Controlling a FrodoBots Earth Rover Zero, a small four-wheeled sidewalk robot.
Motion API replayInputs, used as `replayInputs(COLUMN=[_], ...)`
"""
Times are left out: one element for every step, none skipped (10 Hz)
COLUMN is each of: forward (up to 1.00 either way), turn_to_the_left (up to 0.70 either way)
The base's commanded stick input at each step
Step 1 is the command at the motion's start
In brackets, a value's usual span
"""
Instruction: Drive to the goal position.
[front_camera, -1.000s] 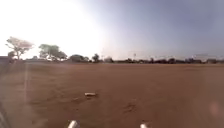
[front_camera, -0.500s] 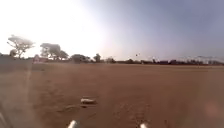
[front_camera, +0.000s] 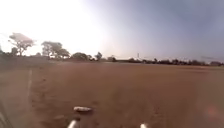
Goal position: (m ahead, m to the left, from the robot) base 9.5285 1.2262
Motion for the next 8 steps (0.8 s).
replayInputs(forward=[0.7, 0.7, 0.7, 0.7, 0.7, 0.7, 0.7, 0.7], turn_to_the_left=[0.0, 0.0, 0.0, 0.0, 0.0, 0.0, 0.0, 0.0])
